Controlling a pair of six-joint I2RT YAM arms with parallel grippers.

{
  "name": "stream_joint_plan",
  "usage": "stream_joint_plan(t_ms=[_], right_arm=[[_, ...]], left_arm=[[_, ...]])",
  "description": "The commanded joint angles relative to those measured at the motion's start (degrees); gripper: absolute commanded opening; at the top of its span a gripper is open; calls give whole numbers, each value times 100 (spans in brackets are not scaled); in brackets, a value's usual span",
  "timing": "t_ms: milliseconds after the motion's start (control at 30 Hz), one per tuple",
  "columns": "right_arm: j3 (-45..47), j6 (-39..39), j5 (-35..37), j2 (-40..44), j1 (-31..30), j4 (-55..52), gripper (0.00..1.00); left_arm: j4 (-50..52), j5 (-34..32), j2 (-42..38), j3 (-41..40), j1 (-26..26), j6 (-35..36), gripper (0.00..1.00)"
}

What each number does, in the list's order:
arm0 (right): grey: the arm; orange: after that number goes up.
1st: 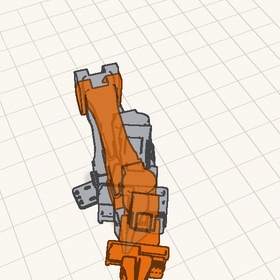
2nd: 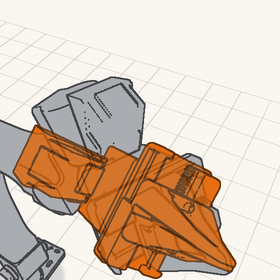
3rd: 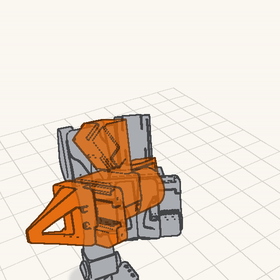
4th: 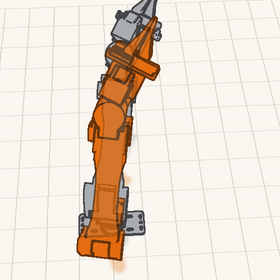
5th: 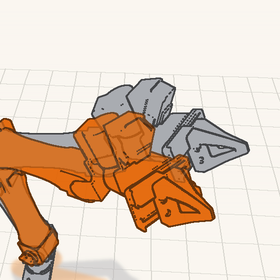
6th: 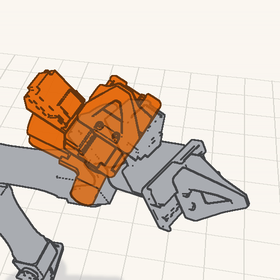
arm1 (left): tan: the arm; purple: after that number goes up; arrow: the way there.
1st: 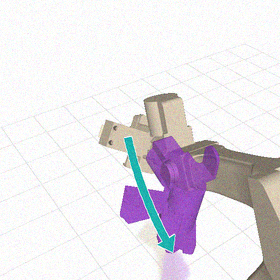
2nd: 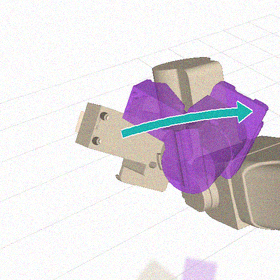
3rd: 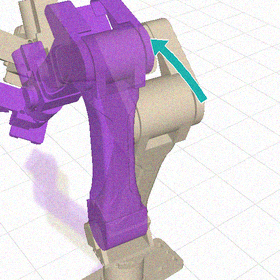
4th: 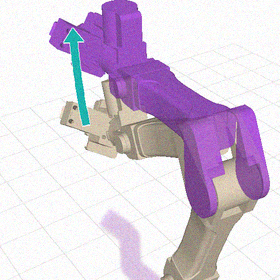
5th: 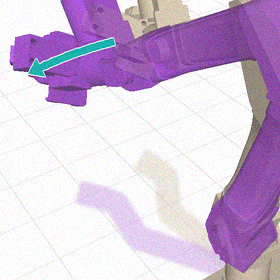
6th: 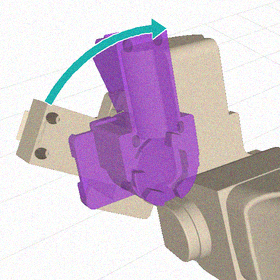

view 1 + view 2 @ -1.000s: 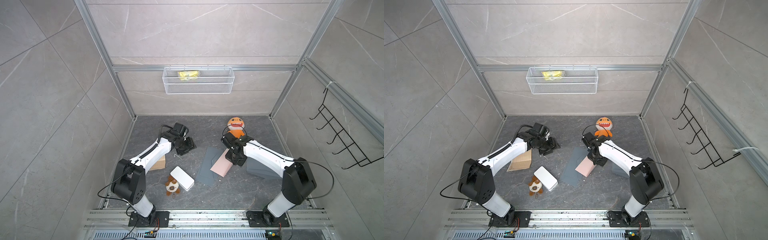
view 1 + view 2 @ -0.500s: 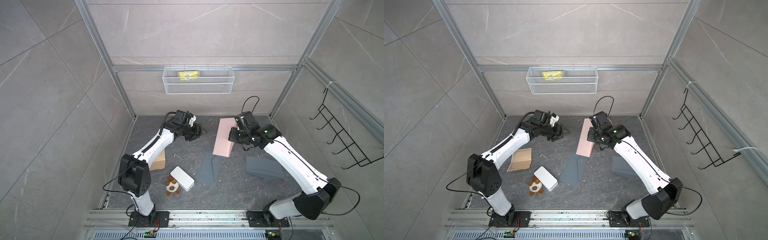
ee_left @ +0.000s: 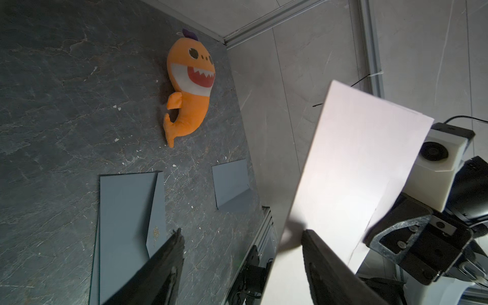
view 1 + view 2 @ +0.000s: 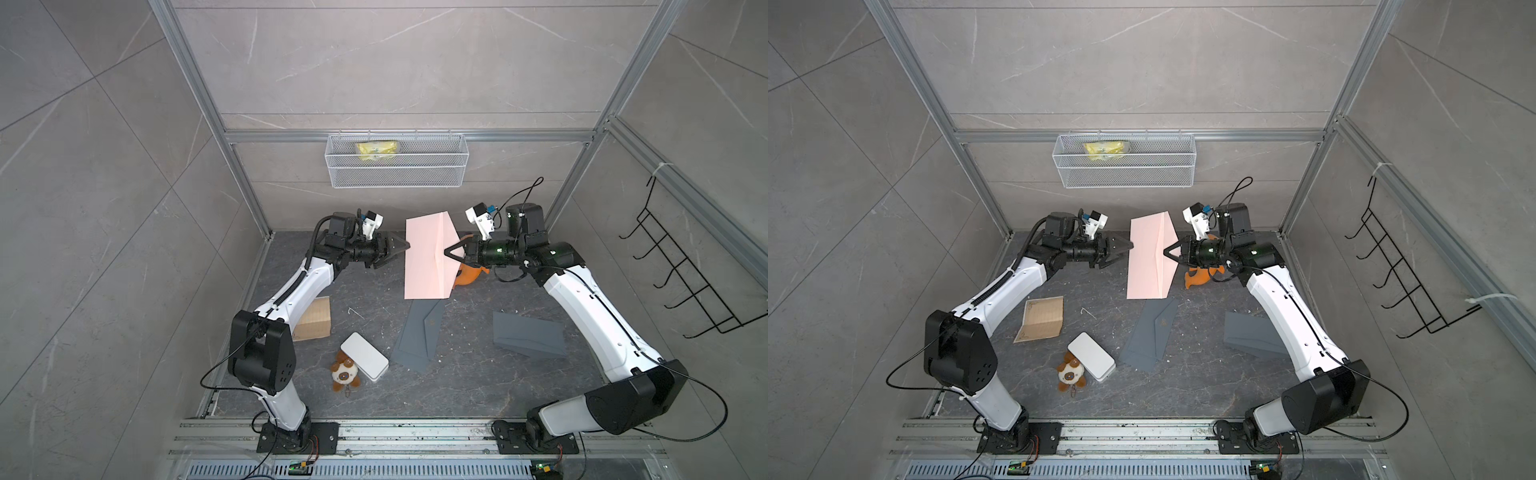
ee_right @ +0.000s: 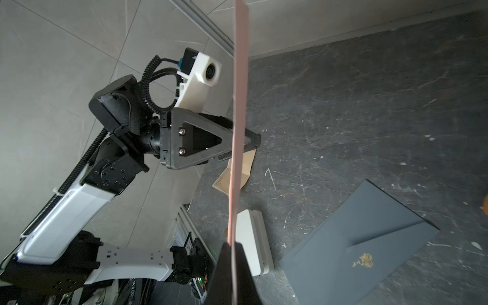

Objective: Take the letter paper out of the envelope
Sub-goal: Pick up the envelope from the envelope.

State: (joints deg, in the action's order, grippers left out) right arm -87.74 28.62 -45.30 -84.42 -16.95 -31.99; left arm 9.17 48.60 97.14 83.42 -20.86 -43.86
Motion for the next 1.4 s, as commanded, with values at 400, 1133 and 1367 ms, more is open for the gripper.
stream_joint_plan(t_ms=[400, 1133, 1367], right_arm=[[553, 1505, -1350, -341, 241, 2086, 0], [452, 2341, -1678, -916, 456, 3212, 0], [443, 2510, -1771, -999, 456, 3375, 0]], left_arm=[[-2650, 635, -385, -783, 12, -1759, 53], [-4227, 786, -60, -948, -7, -3296, 28], [-4164, 836, 36, -833, -92, -3239, 26]])
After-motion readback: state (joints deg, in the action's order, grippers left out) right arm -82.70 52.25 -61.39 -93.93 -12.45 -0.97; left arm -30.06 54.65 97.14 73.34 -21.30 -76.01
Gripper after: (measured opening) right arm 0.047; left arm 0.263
